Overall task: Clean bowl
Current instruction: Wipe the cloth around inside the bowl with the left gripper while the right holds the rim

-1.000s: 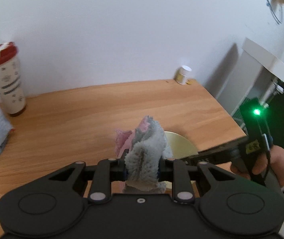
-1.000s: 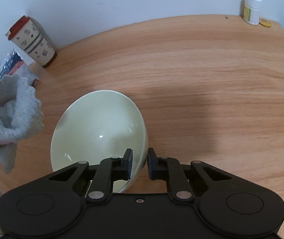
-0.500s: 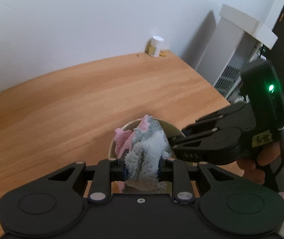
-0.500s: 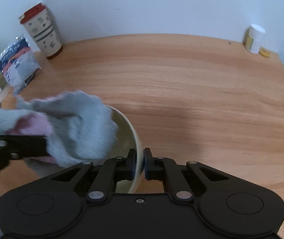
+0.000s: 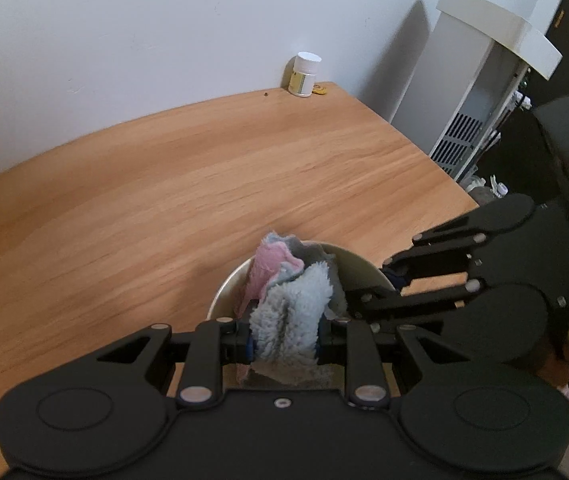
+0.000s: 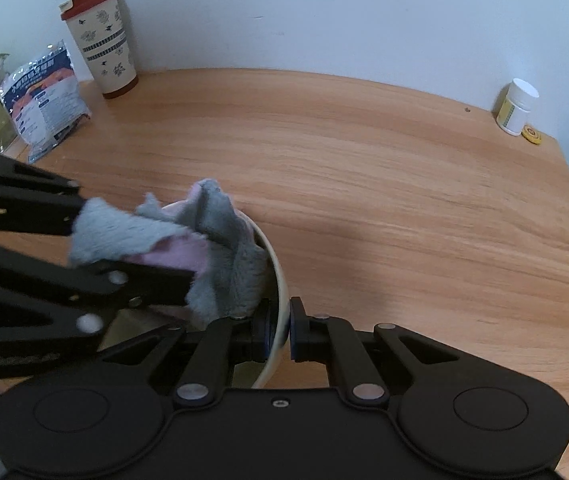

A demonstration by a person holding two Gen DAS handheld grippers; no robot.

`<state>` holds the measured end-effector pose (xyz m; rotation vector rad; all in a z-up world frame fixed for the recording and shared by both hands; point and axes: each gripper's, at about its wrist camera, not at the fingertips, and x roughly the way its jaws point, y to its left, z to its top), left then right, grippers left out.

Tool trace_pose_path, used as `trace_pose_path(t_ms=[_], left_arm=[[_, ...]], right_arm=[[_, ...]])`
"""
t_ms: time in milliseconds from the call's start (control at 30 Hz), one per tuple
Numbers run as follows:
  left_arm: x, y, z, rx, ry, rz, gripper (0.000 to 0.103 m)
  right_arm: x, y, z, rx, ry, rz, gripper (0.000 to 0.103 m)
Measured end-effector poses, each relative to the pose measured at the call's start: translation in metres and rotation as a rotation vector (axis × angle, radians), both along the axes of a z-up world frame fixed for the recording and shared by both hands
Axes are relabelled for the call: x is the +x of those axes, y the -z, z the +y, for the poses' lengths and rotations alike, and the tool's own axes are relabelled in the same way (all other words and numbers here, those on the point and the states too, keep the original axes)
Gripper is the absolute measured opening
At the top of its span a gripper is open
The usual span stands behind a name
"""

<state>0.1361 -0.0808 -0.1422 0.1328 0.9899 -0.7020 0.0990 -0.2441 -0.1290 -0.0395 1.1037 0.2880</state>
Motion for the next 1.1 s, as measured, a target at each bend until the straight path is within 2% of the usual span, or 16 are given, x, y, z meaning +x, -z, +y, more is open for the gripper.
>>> trace_pose_path(t_ms=[200,433,567,667,867,933,1100], left_arm=[[0.008,0.004,-0.004,0.004,-0.027,0.026,0.022],[0.018,0.011,-0.017,0.037,-0.004,0.057,0.022],[0.02,0.014,-0.023,0.066,0.003,0.065,0.023],[0.022,0.014,-0.023,0.123,0.023,0.077,0.023],[0.027,0.014,-0.015,0.157,-0.006,0.14,0.021],[0.027,0.014,-0.014,0.171,0.002,0.144,0.02],[0.026,0.011,-0.013,0.205,0.034,0.174,0.02]], right_arm=[[-0.004,-0.001,0.004,-0.024,-0.023,-0.011,0.011],[-0.006,-0.001,0.006,-0.05,-0.049,-0.019,0.013],[-0.004,0.001,0.005,-0.046,-0.042,-0.009,0.015],[-0.003,0.003,0.003,-0.049,-0.037,-0.001,0.015],[-0.004,0.004,0.01,-0.073,-0.063,-0.027,0.015],[-0.004,0.002,0.016,-0.11,-0.105,-0.054,0.015],[0.001,0.001,0.016,-0.094,-0.092,-0.05,0.013]])
